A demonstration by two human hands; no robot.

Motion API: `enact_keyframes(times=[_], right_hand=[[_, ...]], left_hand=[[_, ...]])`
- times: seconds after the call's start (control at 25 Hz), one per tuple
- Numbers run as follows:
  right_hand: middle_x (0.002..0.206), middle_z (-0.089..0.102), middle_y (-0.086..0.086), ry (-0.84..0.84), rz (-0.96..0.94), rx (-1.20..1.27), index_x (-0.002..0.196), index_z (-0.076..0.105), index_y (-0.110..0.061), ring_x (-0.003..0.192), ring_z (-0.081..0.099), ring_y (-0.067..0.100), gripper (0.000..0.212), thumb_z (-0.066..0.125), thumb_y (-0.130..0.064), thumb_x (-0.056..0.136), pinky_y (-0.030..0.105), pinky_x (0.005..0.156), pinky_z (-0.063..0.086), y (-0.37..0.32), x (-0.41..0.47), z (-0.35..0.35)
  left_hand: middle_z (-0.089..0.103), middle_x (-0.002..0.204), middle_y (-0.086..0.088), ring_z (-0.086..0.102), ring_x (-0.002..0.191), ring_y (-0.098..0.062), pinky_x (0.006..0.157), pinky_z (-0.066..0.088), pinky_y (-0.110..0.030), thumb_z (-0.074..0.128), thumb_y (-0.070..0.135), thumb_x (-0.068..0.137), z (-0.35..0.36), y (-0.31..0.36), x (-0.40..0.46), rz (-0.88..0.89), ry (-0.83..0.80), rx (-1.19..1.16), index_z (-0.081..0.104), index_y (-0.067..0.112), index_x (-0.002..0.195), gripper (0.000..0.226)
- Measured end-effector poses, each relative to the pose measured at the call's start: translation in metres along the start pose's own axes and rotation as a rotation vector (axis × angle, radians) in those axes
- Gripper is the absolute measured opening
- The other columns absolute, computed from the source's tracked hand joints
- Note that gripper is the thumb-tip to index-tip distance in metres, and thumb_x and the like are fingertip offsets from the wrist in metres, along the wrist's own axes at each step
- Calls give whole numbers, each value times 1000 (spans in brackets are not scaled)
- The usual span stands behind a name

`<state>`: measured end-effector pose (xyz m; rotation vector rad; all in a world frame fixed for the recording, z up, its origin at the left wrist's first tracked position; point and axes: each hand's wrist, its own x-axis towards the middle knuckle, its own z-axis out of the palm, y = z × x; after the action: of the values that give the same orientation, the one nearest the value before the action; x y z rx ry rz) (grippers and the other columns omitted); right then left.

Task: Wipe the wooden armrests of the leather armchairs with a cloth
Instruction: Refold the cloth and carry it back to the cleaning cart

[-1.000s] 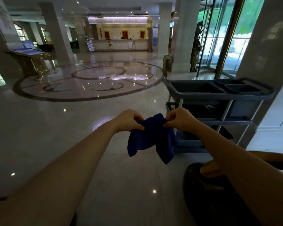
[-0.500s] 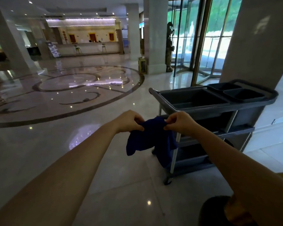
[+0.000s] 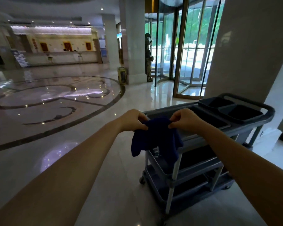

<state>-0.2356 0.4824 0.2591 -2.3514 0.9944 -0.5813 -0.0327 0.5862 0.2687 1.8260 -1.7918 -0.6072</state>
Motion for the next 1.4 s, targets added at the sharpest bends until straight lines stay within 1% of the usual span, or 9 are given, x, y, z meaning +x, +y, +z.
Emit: enact_keyframes(times=[0.12, 0.24, 0.44, 0.56, 0.64, 0.72, 1.04, 1.2, 1.4], right_hand=[[67, 64, -3, 10, 33, -22, 76, 69, -13, 64, 58, 4, 9, 76, -14, 69, 16, 58, 40, 16, 58, -12], [71, 64, -1, 31, 60, -34, 81, 69, -7, 68, 58, 8, 13, 74, -13, 71, 15, 59, 41, 30, 102, -18], [82, 70, 3, 127, 148, -57, 81, 71, -11, 78, 64, 12, 11, 74, -17, 71, 19, 67, 46, 62, 172, -20], [65, 67, -13, 220, 247, -52, 66, 68, -24, 64, 61, -2, 11, 75, -17, 69, 15, 63, 43, 73, 197, -25], [51, 62, -22, 266, 314, -62, 57, 63, -32, 56, 57, -12, 24, 76, -16, 68, 5, 54, 39, 79, 210, -28], [52, 62, -19, 322, 392, -68, 55, 63, -30, 54, 57, -9, 22, 77, -18, 66, 6, 52, 37, 93, 220, -30], [59, 57, -16, 415, 665, -66, 65, 67, -22, 56, 53, -3, 14, 81, -20, 63, 5, 51, 39, 197, 236, -24], [57, 56, -14, 390, 773, -39, 68, 69, -14, 56, 50, -2, 12, 79, -18, 63, 1, 50, 38, 251, 244, -2], [59, 57, -11, 342, 919, 53, 69, 69, -13, 57, 50, -3, 12, 79, -16, 64, -1, 44, 35, 303, 248, 38]], left_hand=[[65, 90, -1, 64, 84, -16, 66, 55, -23, 69, 16, 77, -22, -14, 69, 21, -17, 22, 66, 13, 101, 24], [66, 97, -6, 64, 89, -19, 78, 55, -33, 69, 17, 77, -36, -31, 127, 78, -50, 63, 66, 11, 103, 26], [64, 90, 4, 61, 81, -7, 66, 51, -16, 68, 17, 78, -58, -61, 235, 224, -157, 72, 66, 15, 103, 25], [63, 86, 6, 61, 79, -4, 57, 50, -13, 67, 16, 79, -65, -67, 286, 305, -222, 59, 66, 15, 102, 24], [64, 90, 2, 62, 82, -9, 61, 51, -16, 67, 16, 79, -65, -68, 320, 358, -286, 65, 66, 13, 102, 23], [65, 92, -2, 62, 84, -13, 66, 52, -20, 67, 14, 78, -59, -65, 355, 405, -334, 69, 67, 11, 101, 23], [68, 85, -3, 63, 77, -12, 69, 48, -17, 69, 10, 73, 35, -67, 467, 556, -487, 83, 70, 12, 94, 21], [71, 90, -8, 65, 81, -16, 79, 53, -29, 69, 9, 72, 88, -85, 510, 547, -545, 80, 71, 11, 93, 21], [71, 88, -6, 62, 76, -9, 72, 49, -21, 70, 7, 71, 146, -117, 544, 472, -661, 81, 71, 12, 90, 20]])
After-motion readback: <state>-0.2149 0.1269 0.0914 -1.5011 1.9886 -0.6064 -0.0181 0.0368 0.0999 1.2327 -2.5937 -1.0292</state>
